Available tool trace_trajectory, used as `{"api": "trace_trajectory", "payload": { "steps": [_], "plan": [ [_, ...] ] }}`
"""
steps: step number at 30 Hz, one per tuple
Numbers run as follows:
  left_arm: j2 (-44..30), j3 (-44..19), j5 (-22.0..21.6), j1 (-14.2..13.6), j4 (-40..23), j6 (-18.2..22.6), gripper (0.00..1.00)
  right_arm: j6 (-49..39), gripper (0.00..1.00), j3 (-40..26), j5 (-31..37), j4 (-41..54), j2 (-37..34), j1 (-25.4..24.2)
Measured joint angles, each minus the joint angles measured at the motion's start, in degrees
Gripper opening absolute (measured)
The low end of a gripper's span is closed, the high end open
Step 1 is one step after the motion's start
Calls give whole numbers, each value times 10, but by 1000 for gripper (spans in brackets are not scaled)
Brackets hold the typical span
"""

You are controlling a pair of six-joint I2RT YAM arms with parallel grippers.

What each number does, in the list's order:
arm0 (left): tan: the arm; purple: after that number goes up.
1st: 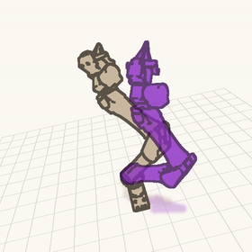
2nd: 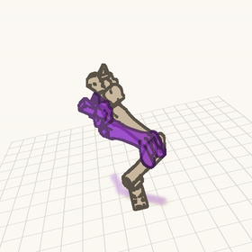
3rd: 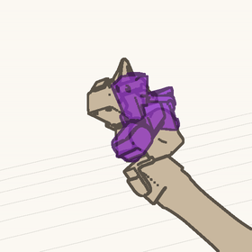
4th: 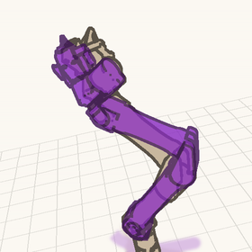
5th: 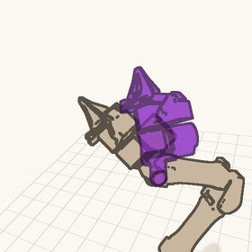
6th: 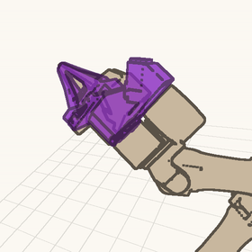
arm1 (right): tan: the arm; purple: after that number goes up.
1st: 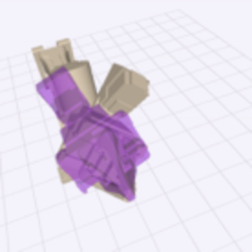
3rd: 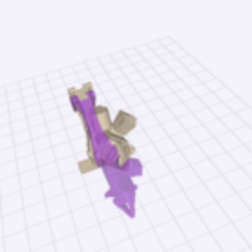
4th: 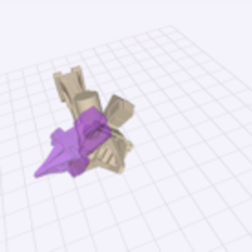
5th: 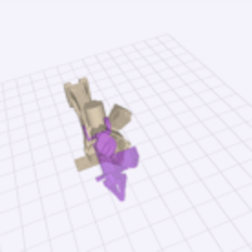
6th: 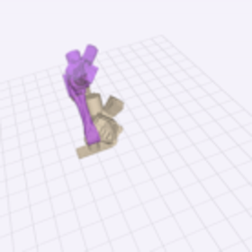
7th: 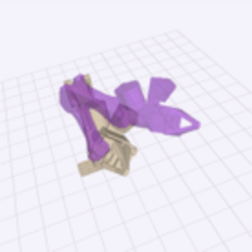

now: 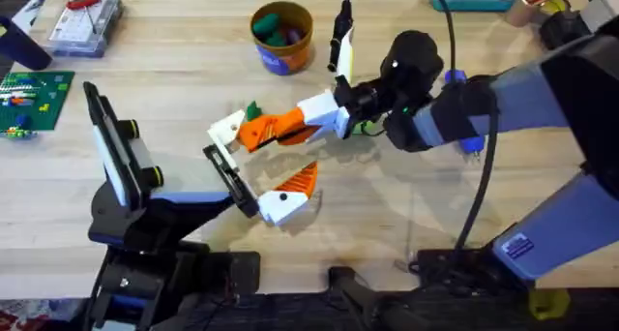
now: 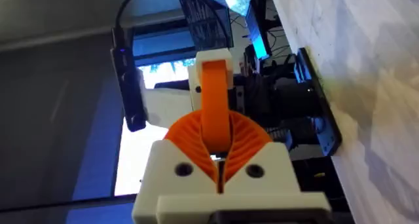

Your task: Pick up the gripper from the table and insert it into the empty holder that is missing its gripper. Then pick up a screw, insert it into the mounting hole, and use the screwdriver to tighten it. Finally, clean up the table by picking up the vegetable and placing it into the bucket.

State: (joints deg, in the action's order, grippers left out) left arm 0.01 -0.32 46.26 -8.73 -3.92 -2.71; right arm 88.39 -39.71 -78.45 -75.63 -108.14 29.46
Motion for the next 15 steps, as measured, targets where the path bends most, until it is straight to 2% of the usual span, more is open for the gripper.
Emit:
{"api": "trace_trajectory", "payload": {
  "steps": [8,15],
  "plan": [
    [0,0,-7,0,0,-6,987,5,12,-3,8,13,0,1],
    [0,0,-7,0,0,-6,987,48,12,-10,1,13,0,1]
  ]
}}
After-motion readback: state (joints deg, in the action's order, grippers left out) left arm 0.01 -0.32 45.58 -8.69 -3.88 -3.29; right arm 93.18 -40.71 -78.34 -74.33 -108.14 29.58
